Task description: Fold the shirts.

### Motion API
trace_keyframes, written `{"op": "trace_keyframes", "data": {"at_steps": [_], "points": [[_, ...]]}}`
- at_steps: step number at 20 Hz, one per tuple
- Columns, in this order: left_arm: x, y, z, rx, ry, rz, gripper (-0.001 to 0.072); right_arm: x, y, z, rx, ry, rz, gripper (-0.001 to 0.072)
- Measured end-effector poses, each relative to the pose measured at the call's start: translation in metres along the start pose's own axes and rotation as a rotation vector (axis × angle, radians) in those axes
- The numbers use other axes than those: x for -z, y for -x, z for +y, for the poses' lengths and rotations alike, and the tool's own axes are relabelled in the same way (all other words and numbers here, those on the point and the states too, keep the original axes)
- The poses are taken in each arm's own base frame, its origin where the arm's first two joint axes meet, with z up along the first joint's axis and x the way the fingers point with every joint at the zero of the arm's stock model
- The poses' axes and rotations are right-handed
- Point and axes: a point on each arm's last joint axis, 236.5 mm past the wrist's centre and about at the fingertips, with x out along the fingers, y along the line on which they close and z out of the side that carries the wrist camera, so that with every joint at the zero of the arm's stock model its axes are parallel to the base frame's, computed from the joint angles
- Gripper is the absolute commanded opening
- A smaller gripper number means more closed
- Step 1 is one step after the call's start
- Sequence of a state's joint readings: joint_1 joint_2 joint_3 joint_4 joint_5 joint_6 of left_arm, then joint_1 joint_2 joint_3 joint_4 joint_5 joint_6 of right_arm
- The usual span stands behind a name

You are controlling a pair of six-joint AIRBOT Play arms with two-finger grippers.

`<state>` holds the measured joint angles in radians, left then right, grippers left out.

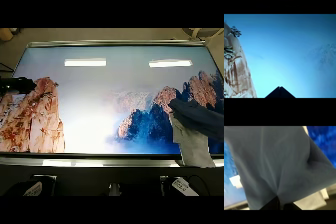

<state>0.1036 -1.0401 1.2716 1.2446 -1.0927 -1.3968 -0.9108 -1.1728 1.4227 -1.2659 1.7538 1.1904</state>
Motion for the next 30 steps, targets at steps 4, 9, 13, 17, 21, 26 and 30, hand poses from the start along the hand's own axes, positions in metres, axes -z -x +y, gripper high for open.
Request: {"op": "trace_keyframes", "data": {"at_steps": [4, 9, 13, 17, 21, 26, 30], "points": [[0.000, -0.001, -0.002, 0.004, -0.008, 0.001, 0.0029, 0.061, -0.035, -0.016, 0.074, -0.102, 0.130, 0.0018], [0.000, -0.001, -0.003, 0.008, -0.008, 0.000, 0.0029, 0.120, -0.081, -0.016, 0.088, -0.197, 0.223, 0.0195], [0.000, 0.000, -0.004, 0.013, -0.008, -0.001, 0.0029, 0.132, -0.097, -0.024, 0.126, -0.214, 0.216, 0.0702], [-0.012, 0.010, -0.008, 0.017, -0.019, -0.027, 0.0029, 0.079, -0.054, -0.058, 0.293, -0.082, 0.020, 0.0690], [-0.057, 0.029, -0.013, -0.009, -0.065, -0.167, 0.0027, -0.028, 0.034, -0.056, 0.420, 0.150, -0.345, 0.0677], [-0.057, -0.016, 0.010, -0.159, -0.032, -0.078, 0.0571, -0.108, 0.042, 0.078, 0.271, 0.513, -0.530, 0.0695], [0.044, -0.073, 0.008, -0.179, -0.015, 0.350, 0.0568, -0.084, -0.044, 0.190, 0.043, 0.665, -0.305, 0.0683]]}}
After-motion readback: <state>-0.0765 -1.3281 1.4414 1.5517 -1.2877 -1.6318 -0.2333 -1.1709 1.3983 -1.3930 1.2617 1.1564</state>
